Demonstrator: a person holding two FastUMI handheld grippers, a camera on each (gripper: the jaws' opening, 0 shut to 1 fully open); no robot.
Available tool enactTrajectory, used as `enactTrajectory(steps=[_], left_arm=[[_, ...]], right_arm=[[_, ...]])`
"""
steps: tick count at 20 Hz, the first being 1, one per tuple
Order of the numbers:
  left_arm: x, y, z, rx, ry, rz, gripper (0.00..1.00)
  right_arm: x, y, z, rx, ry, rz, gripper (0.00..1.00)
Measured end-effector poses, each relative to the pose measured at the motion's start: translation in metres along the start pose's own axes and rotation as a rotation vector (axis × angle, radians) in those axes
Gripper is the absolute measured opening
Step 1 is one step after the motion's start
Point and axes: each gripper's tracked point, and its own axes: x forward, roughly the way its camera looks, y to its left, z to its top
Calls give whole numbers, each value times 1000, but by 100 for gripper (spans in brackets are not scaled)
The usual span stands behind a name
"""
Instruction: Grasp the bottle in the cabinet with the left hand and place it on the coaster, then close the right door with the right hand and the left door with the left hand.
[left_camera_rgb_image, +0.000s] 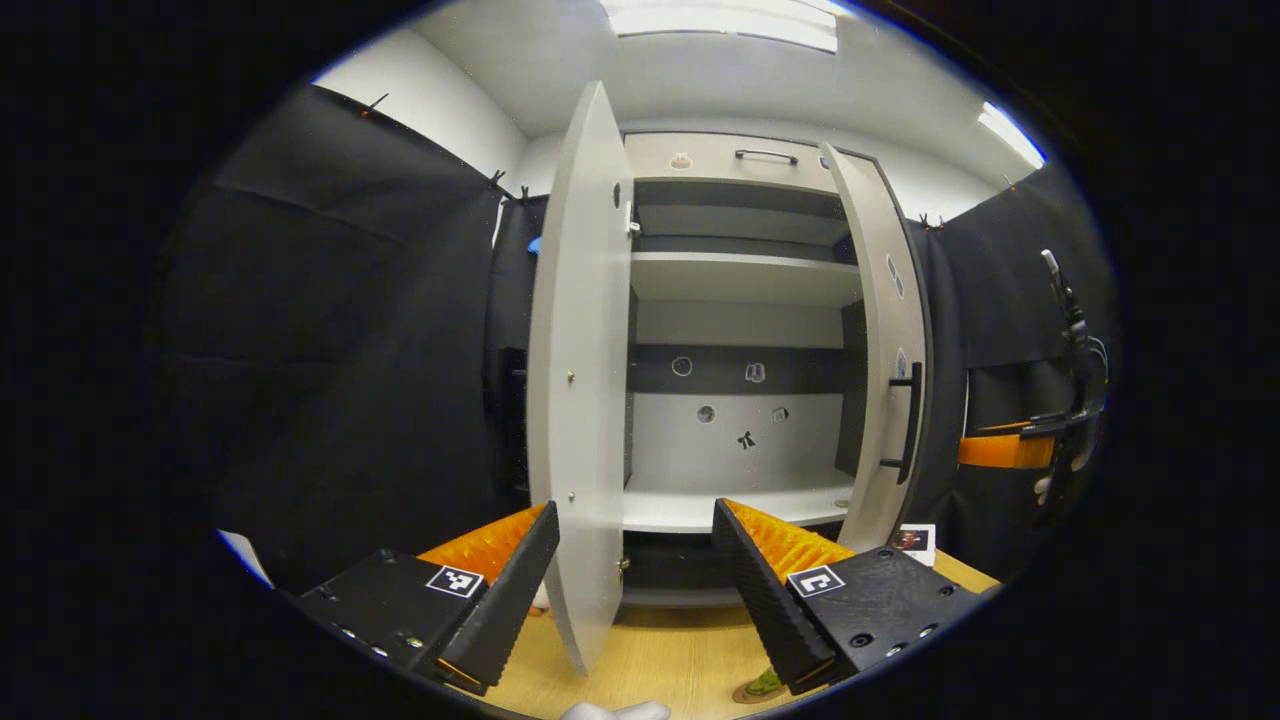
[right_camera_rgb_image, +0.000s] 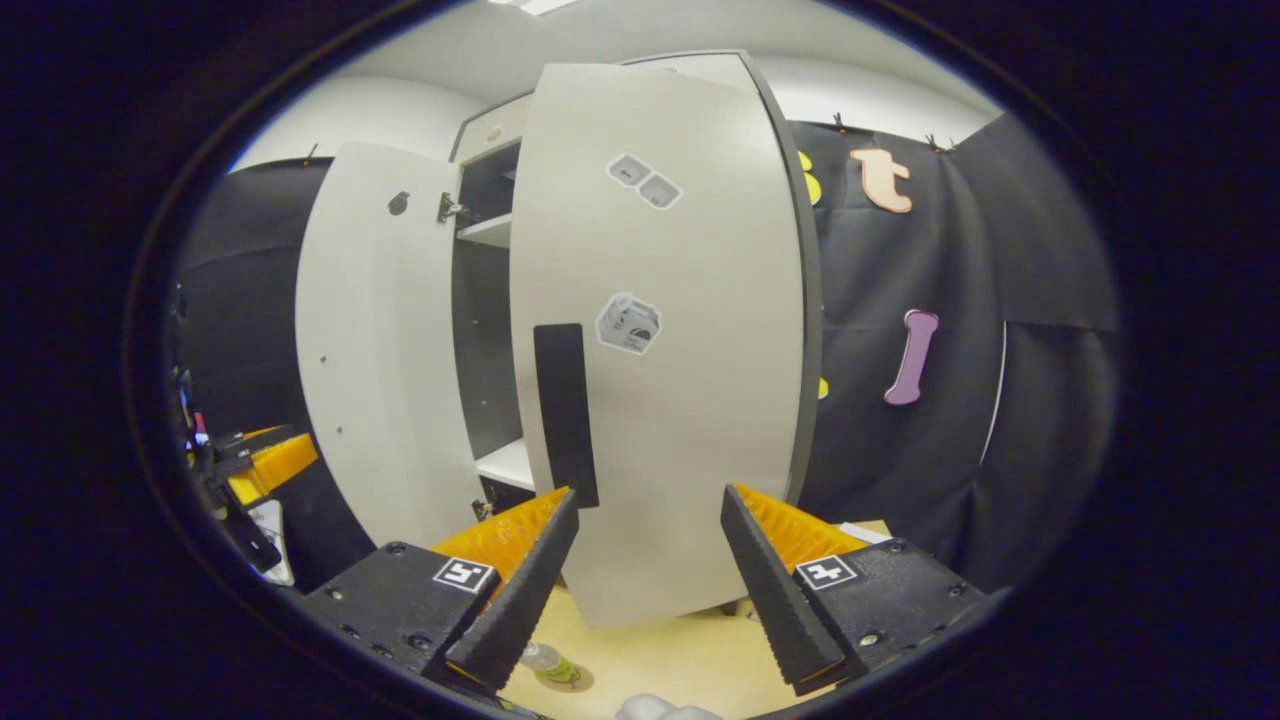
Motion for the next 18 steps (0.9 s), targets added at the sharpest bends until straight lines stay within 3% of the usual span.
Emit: enactTrajectory(steps=[10,13,14,15,18], left_arm=[[33,137,6,17,5,198,95],[49,159,6,41,8,213,95],[55,162,7,45,2,216,90],[61,162,9,40,-5,207,95],[77,151,13,13,-18,158,95]], right_arm=[[-34,10,-30,23,53,-63,95],[-46,10,-35,30,61,-94,95],[-49,11,-37,33,67,-100,95],[-52,13,-38,37,73,-106,95],[-59,19,-42,43,88,-111,95]])
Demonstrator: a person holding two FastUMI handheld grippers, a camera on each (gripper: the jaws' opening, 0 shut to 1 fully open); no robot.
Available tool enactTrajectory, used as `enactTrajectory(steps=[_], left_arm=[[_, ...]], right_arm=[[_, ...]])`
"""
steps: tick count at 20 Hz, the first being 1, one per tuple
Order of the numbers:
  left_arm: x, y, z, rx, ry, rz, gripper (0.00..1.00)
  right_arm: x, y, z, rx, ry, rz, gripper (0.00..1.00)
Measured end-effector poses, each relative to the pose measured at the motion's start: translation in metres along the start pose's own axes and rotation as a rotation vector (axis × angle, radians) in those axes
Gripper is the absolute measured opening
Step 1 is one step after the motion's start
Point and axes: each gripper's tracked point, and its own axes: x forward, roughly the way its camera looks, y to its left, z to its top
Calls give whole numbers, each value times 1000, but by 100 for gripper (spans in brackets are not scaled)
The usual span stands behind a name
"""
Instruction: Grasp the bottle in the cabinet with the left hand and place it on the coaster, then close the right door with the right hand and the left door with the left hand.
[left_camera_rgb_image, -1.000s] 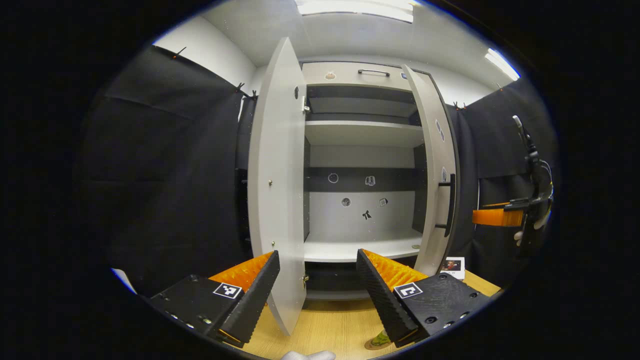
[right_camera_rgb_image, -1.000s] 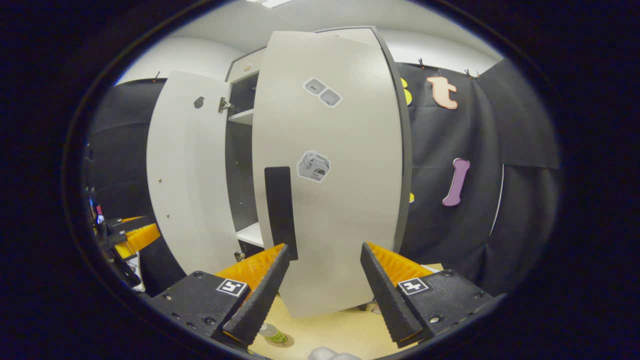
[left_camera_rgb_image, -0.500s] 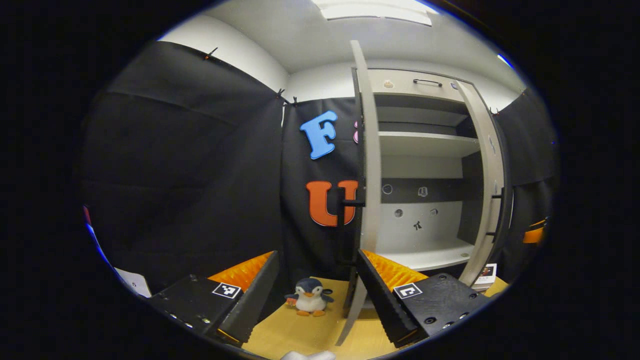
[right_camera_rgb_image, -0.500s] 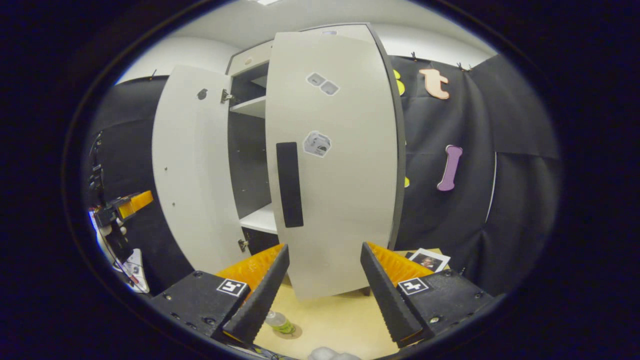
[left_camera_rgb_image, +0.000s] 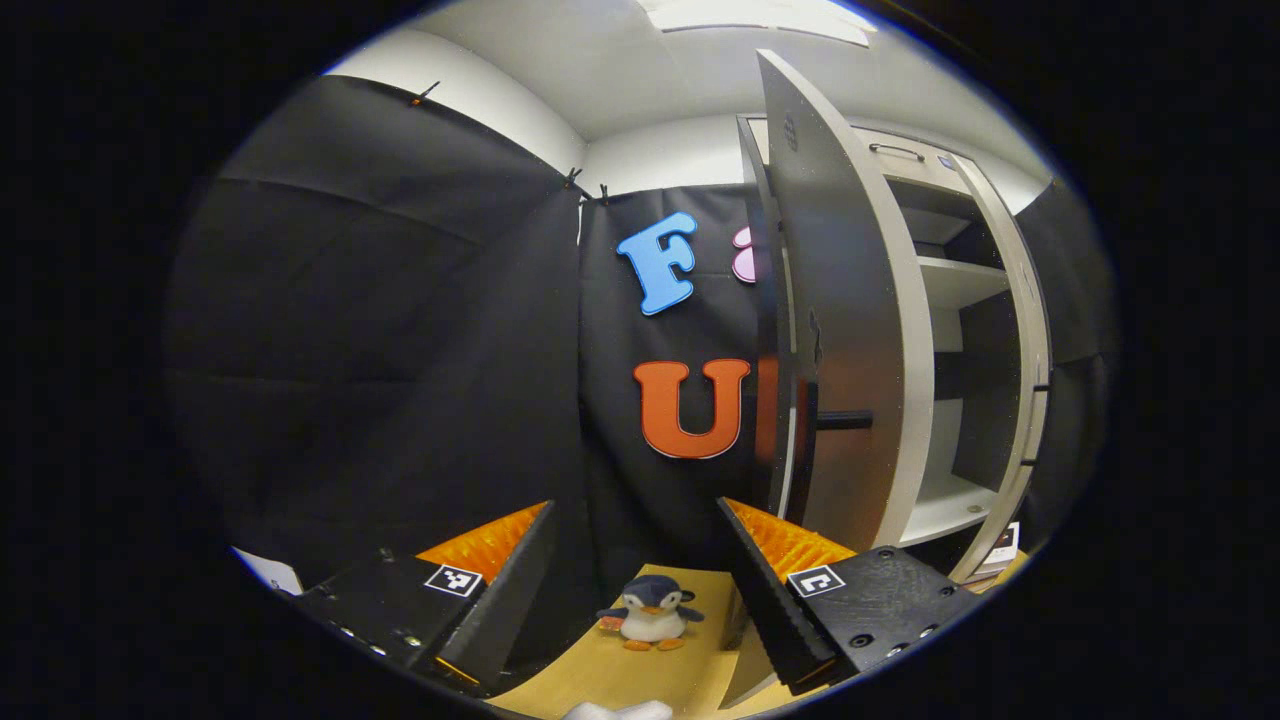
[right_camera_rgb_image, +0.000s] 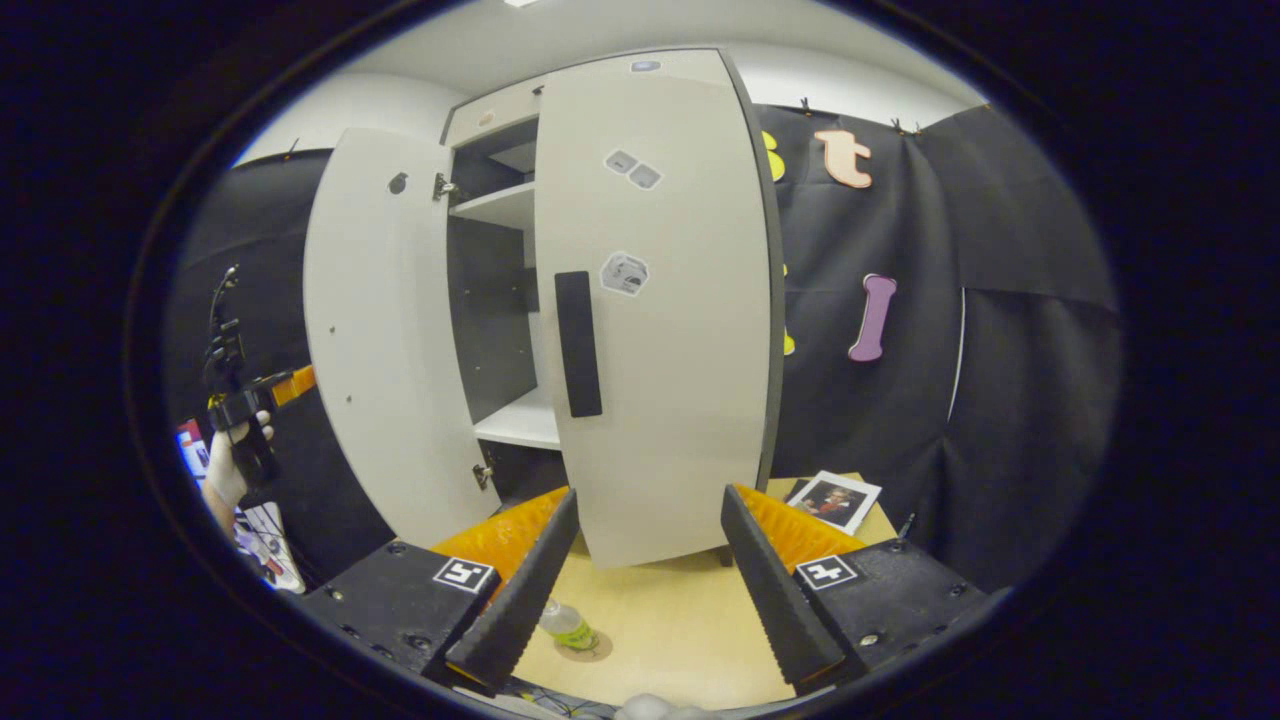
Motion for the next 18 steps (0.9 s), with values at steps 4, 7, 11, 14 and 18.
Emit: enactTrajectory(steps=[4,7,11,14,18], left_arm=[[6,-4,3,2,-13,-7,94],[9,-8,2,-14,-8,-38,89],[6,-12,4,27,-18,-37,94],[4,-22,6,78,-30,-38,89],[0,-38,5,57,-23,-70,87]], right_arm=[[-7,10,1,2,-3,11,95],[-7,16,-2,-3,8,20,95],[-7,22,-3,-5,13,43,95],[-6,23,-4,-2,15,49,95],[-4,18,-6,23,19,45,95]])
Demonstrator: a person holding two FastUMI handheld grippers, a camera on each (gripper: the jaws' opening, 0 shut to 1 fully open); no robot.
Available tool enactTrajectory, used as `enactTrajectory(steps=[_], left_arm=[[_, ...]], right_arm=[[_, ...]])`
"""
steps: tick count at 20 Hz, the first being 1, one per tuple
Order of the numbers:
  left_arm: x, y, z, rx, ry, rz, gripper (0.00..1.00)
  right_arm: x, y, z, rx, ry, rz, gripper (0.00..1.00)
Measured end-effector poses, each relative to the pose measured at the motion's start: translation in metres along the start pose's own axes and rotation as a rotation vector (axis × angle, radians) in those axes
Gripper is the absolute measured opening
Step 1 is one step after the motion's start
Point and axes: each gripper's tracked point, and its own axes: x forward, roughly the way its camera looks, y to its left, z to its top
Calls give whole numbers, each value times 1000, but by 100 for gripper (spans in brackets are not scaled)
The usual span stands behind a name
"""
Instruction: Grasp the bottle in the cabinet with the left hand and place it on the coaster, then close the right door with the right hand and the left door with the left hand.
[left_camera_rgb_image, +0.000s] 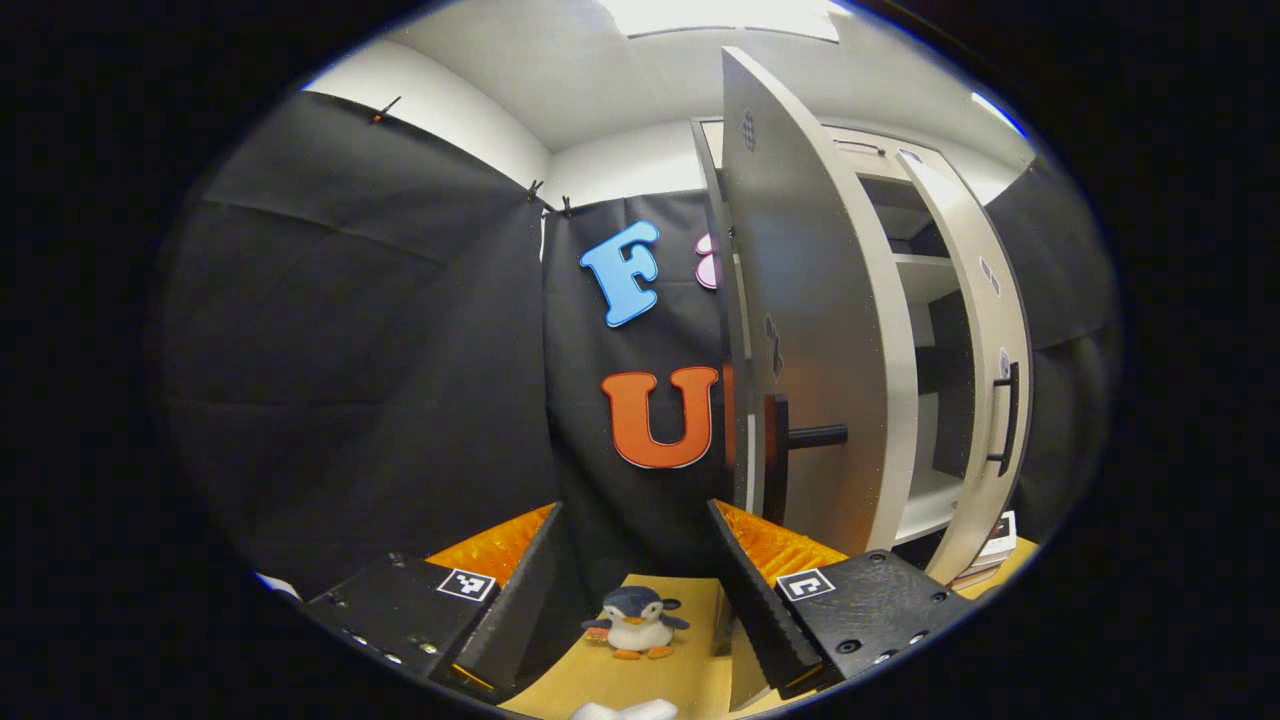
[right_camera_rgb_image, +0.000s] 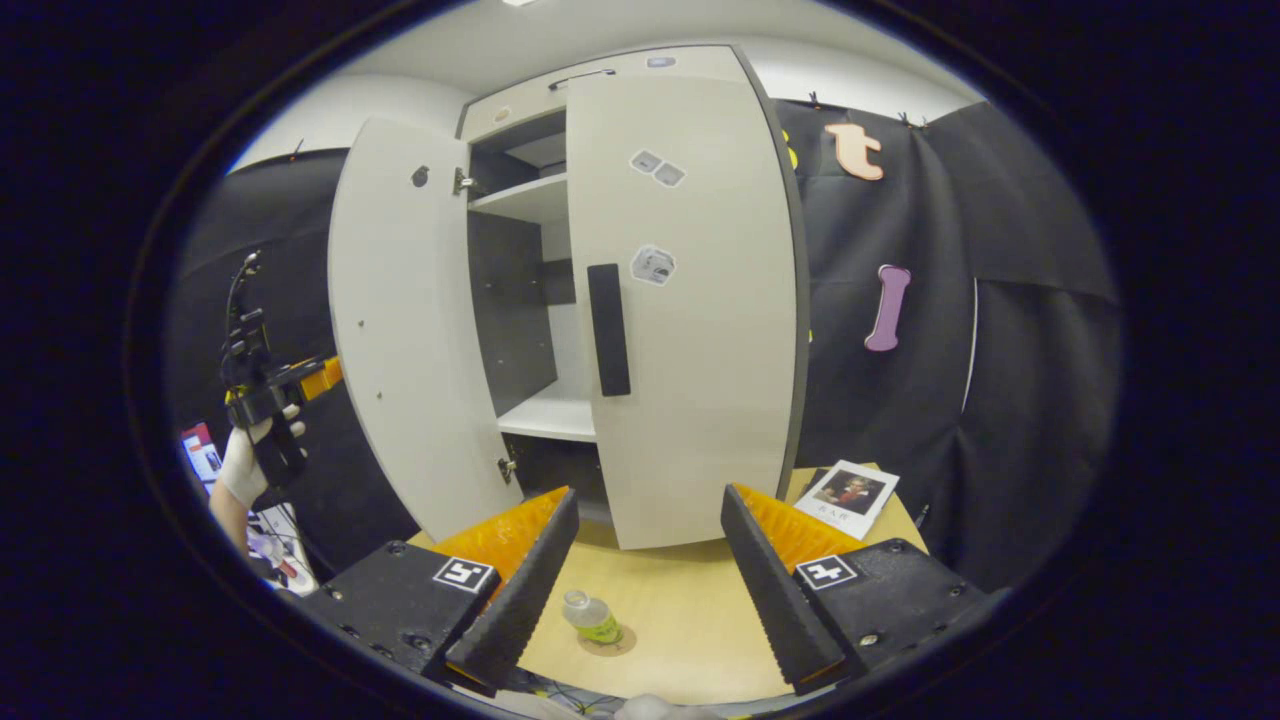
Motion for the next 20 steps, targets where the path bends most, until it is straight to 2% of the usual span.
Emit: enactTrajectory(steps=[5,6,8,9,11,13,15,18,20], left_arm=[[-5,-36,3,-10,0,-85,87],[-5,-44,3,-16,2,-103,87],[-5,-65,3,-30,4,-146,87],[-4,-75,3,-40,8,-169,90],[0,-98,3,-61,20,-216,87],[5,-116,2,-64,29,-239,87],[3,-131,0,-79,44,-267,97],[-4,-142,1,-88,47,-294,97],[-8,-144,-1,-76,55,-297,97]], right_arm=[[-5,-7,1,9,-3,-18,95],[-7,-9,2,9,-5,-22,92],[-9,-11,3,6,-8,-30,95],[-11,-13,3,5,-7,-33,95],[-13,-17,3,5,-10,-43,95],[-18,-19,5,11,-17,-54,95],[-19,-22,7,17,-23,-62,97],[-23,-24,9,15,-35,-76,92],[-22,-24,10,18,-41,-78,95]])
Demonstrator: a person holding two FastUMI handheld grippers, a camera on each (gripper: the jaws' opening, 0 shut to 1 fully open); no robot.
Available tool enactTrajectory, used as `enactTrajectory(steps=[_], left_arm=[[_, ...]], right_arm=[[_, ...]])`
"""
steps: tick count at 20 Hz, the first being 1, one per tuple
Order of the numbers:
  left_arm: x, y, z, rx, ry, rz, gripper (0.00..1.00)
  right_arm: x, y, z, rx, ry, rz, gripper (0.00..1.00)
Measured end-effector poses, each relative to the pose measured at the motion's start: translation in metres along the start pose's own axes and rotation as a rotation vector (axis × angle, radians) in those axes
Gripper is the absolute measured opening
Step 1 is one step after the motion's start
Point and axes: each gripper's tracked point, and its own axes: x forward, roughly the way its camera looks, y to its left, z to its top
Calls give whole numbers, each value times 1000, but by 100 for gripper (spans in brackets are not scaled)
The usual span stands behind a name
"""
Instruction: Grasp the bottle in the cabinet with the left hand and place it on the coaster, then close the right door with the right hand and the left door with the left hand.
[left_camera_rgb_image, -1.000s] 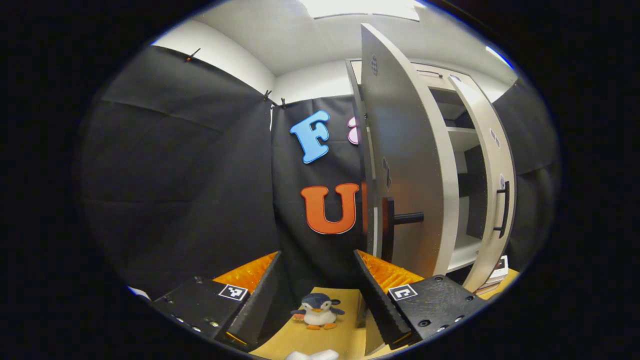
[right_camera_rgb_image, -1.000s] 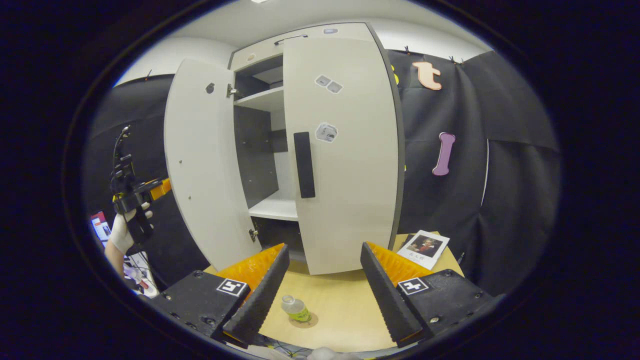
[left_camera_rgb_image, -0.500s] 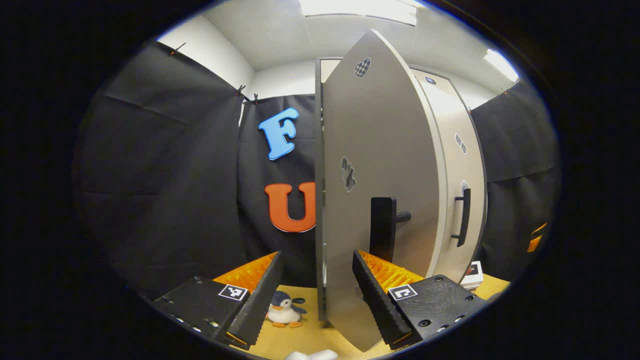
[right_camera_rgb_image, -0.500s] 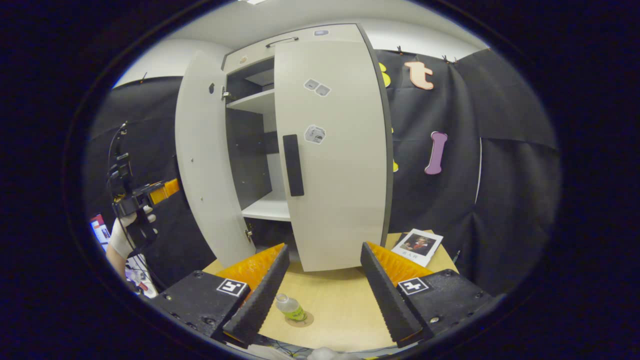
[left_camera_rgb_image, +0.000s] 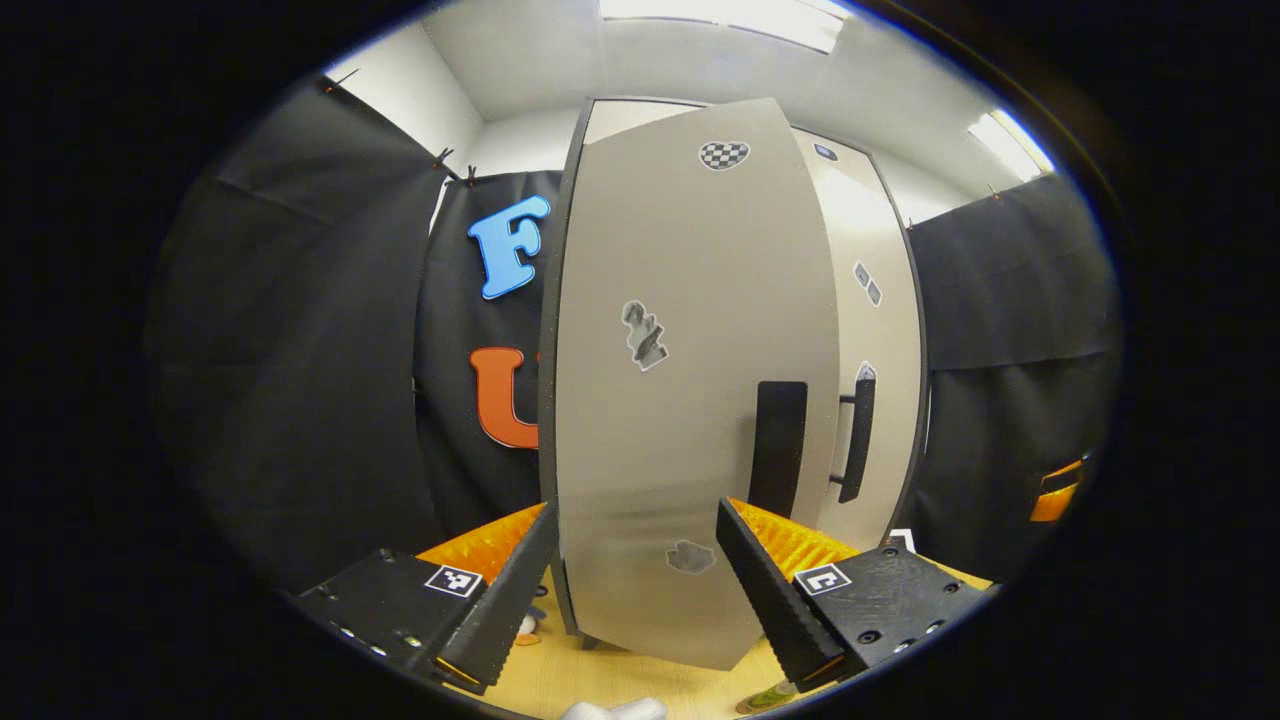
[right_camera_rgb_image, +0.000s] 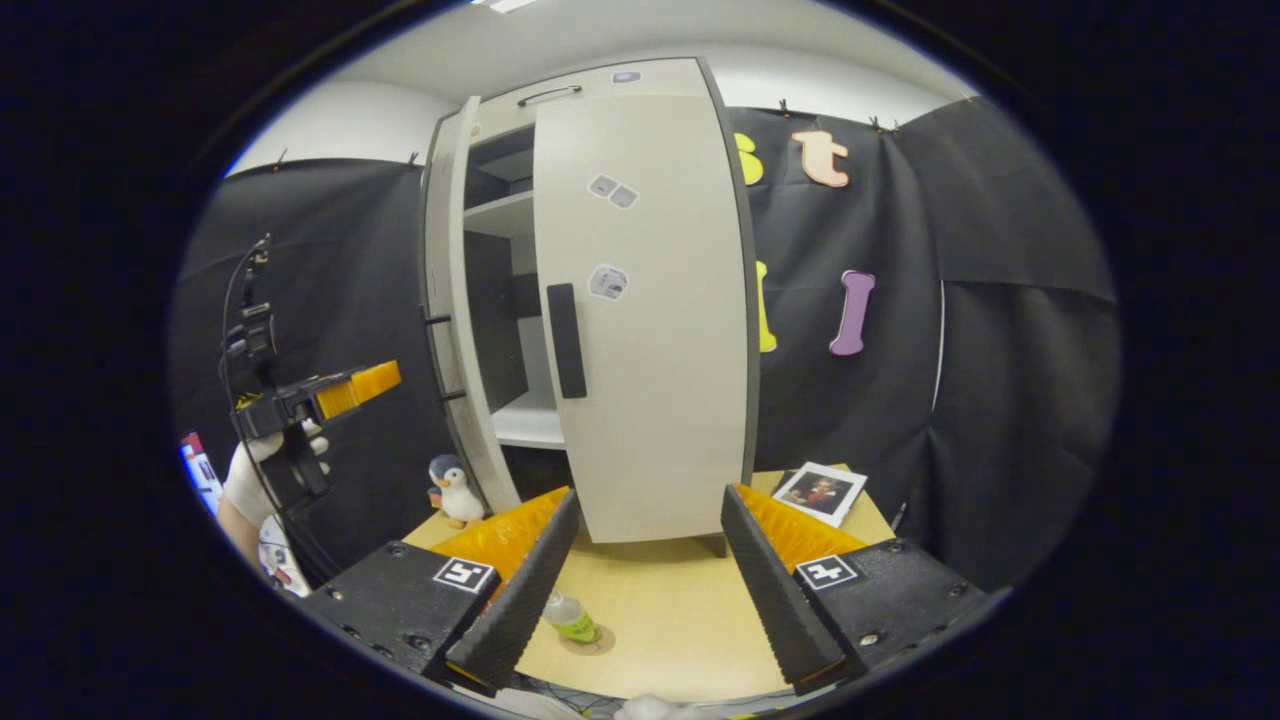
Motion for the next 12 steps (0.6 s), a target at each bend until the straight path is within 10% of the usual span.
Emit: enactTrajectory(steps=[12], left_arm=[[-57,-25,-5,-30,30,-7,97]], right_arm=[[8,11,9,-13,-71,-60,95]])
